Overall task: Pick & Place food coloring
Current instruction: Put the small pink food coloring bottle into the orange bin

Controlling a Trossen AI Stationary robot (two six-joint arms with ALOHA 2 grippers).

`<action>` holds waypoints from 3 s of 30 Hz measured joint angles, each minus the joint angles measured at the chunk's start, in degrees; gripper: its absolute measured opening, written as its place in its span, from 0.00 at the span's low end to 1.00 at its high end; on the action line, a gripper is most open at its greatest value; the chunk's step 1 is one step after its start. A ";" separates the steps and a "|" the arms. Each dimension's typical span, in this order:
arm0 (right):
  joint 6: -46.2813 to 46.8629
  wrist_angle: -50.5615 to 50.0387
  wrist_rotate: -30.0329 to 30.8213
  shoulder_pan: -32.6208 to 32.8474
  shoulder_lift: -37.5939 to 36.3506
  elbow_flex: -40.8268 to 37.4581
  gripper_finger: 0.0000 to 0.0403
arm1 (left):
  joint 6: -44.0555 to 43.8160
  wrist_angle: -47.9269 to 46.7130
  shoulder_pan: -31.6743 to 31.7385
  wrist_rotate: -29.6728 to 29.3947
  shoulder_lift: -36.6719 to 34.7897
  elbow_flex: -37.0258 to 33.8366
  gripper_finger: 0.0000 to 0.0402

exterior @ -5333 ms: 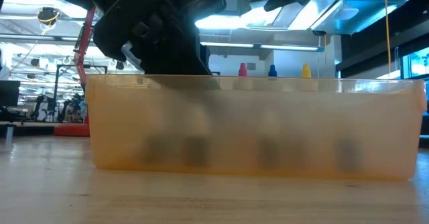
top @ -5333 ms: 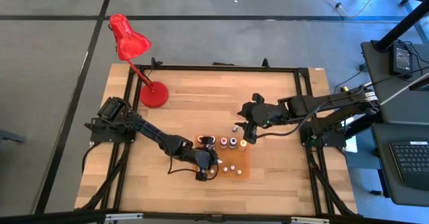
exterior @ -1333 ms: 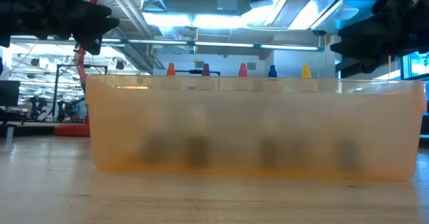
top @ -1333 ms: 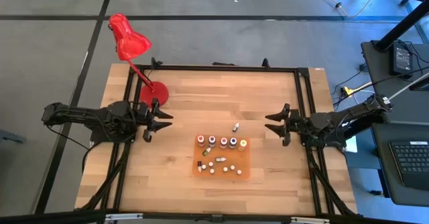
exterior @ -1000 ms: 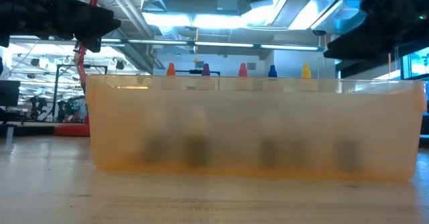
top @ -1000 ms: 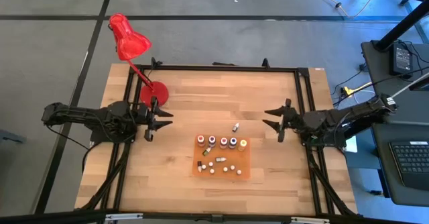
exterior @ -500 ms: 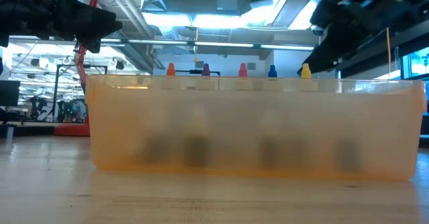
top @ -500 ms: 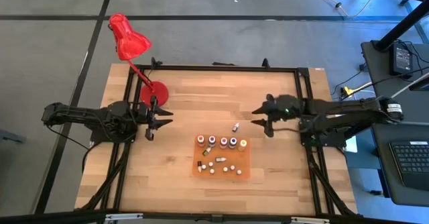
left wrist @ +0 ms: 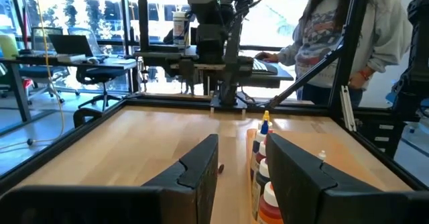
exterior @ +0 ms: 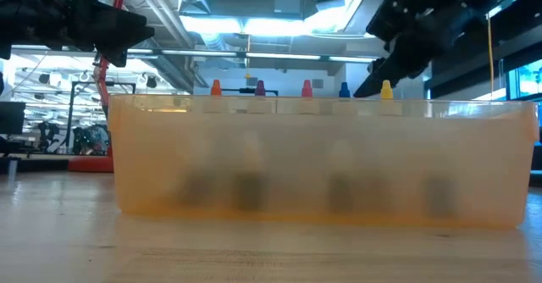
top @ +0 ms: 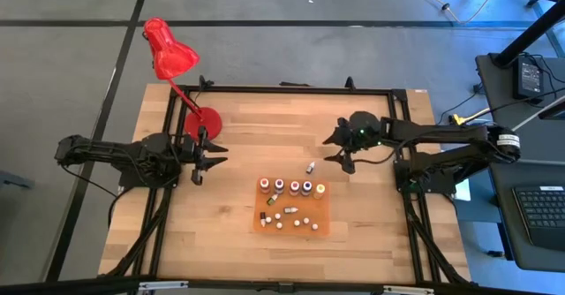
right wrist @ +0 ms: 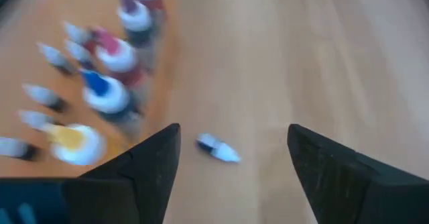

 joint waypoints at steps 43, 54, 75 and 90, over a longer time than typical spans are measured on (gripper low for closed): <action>-36.17 19.23 -11.40 -2.73 33.44 0.04 0.59 | -0.17 -2.09 0.00 -0.22 0.02 0.00 0.30; -36.61 18.77 -13.42 -2.67 33.48 0.02 0.46 | -0.13 -2.21 0.00 -1.95 0.00 0.00 0.31; -30.82 18.46 -6.93 -2.64 32.50 0.00 0.17 | -0.04 -2.19 0.00 -1.90 0.00 0.00 0.30; -8.58 -7.29 14.68 0.38 8.62 15.82 0.17 | -0.73 -2.14 0.00 -1.31 0.00 0.00 0.30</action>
